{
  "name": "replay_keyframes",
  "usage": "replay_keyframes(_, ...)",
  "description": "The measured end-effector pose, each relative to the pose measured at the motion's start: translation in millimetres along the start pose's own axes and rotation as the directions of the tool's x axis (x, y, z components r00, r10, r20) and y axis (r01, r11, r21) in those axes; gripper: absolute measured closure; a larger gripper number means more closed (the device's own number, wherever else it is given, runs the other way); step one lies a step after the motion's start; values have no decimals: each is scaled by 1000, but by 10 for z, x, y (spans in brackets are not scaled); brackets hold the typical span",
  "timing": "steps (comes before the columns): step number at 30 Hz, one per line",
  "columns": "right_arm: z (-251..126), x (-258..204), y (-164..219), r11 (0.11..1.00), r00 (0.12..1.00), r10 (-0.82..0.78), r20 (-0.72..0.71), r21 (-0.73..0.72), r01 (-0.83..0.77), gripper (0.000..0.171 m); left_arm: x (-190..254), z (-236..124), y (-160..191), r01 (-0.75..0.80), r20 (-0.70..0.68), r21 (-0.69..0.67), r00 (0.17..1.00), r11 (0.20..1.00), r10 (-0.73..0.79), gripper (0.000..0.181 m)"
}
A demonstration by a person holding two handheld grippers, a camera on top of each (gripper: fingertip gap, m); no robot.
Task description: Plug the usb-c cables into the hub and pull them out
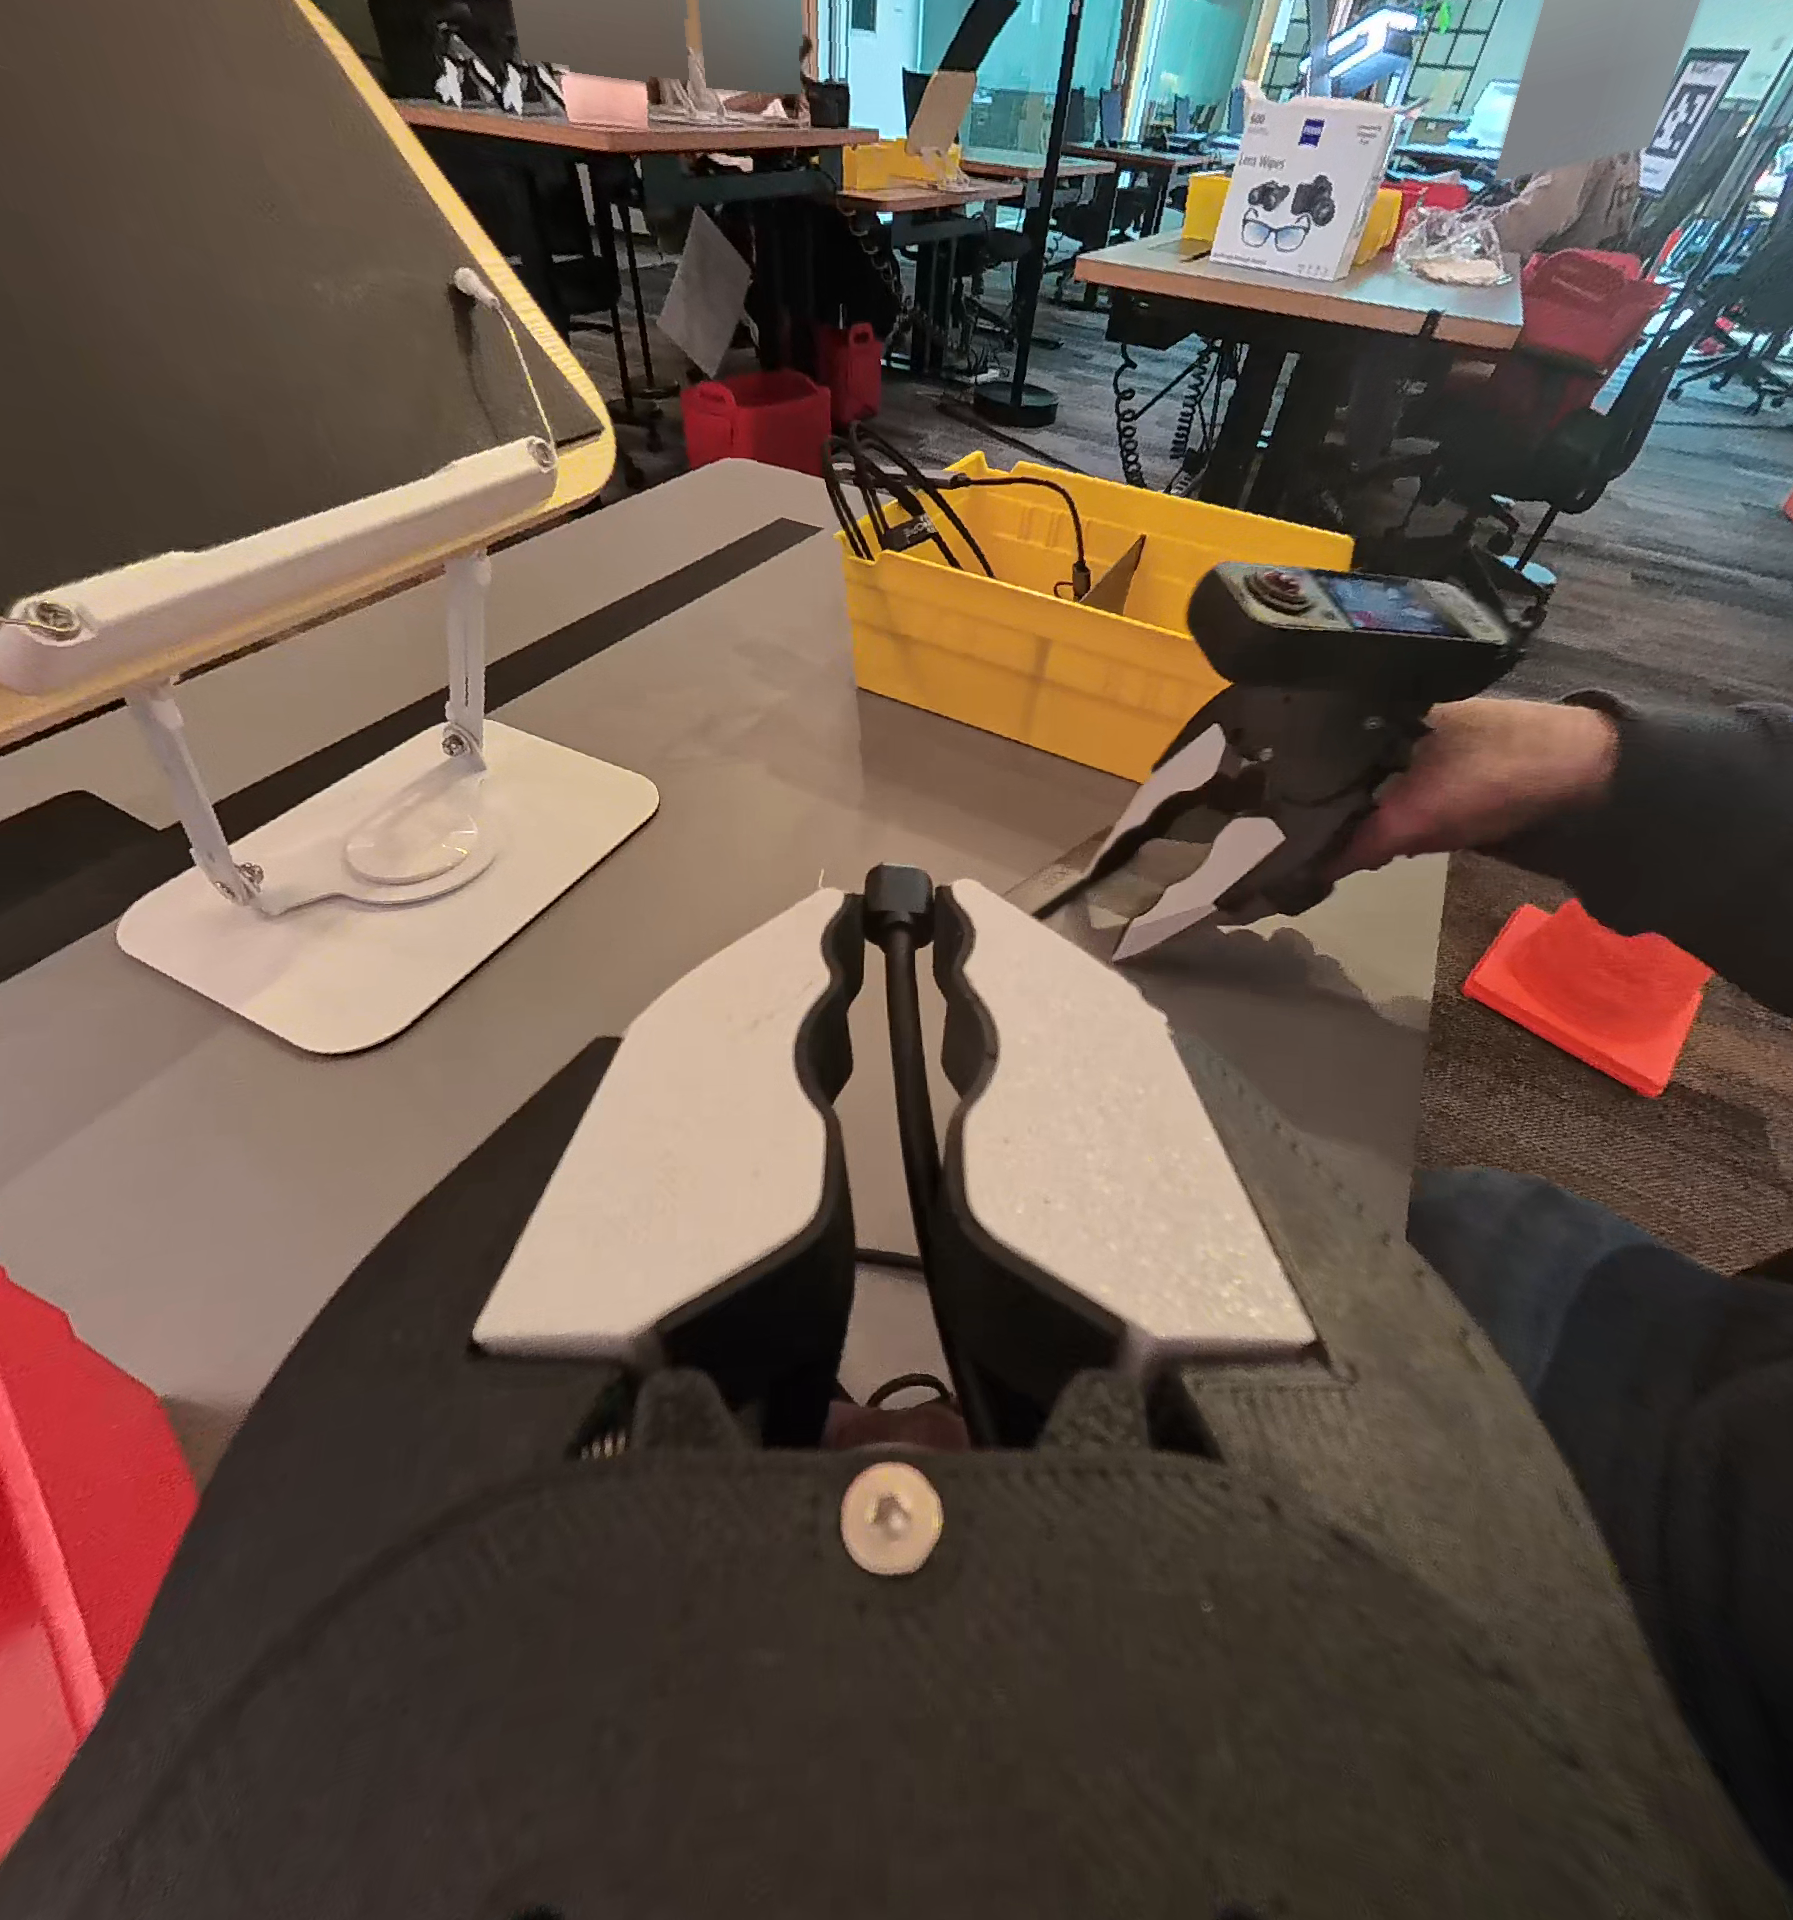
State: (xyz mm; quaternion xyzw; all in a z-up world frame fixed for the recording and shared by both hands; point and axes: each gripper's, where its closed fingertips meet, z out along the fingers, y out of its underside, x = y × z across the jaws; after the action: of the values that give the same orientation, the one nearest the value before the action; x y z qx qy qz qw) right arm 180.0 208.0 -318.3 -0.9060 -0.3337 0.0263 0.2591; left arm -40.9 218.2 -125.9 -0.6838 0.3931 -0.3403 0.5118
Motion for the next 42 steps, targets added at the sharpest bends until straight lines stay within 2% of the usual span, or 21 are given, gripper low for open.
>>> replay_keyframes(2,71,102,-102,1000,1000,7,-10,-11,-7,98,-14,-3,-13,5,-3,6,1000,1000,-5,169)
replay_keyframes(4,152,198,-258,1000,1000,-8,-14,-2,8,96,-18,-15,-26,5,-3,11,1000,1000,-5,169)
replay_keyframes(7,277,247,-588,992,992,91,83,75,-97,95,-32,-46,-44,5,3,18,1000,1000,-5,169)
replay_keyframes(9,329,342,-573,999,998,53,22,8,-53,93,-55,-64,-48,12,8,21,1000,1000,-12,169)
replay_keyframes(11,199,394,-559,1000,999,3,-48,-5,-3,98,-71,-81,-55,15,13,26,1000,1000,-16,169)
replay_keyframes(16,-60,347,-298,996,996,84,-34,-13,-84,99,-113,-72,-30,29,8,24,1000,999,-29,169)
replay_keyframes(20,125,307,-133,991,994,109,-28,-69,-111,92,-118,-26,3,41,-4,19,999,999,-41,169)
replay_keyframes(24,296,362,-384,996,996,93,-9,-14,-93,83,-95,-25,9,35,-4,17,999,999,-35,169)
replay_keyframes(26,402,339,-560,998,997,55,48,13,-56,73,-97,-39,-6,28,2,18,1000,999,-28,169)
replay_keyframes(28,472,223,-756,998,983,36,181,37,-44,82,-101,-49,-25,27,2,24,1000,999,-27,169)
replay_keyframes(30,503,106,-919,997,956,36,290,50,-53,82,-106,-49,-35,26,2,27,1000,999,-26,169)
replay_keyframes(33,548,128,-1118,996,969,-10,247,84,-11,69,-104,-47,-36,22,0,27,1000,999,-22,169)
replay_keyframes(35,628,198,-1168,998,984,-20,177,64,9,56,-115,-47,-29,21,1,26,1000,999,-21,169)
replay_keyframes(38,763,230,-1204,999,993,-45,113,35,41,48,-132,-43,-17,27,1,25,1000,999,-27,169)
replay_keyframes(42,800,184,-1248,997,987,-78,143,35,73,55,-137,-43,0,30,0,22,1000,999,-30,169)
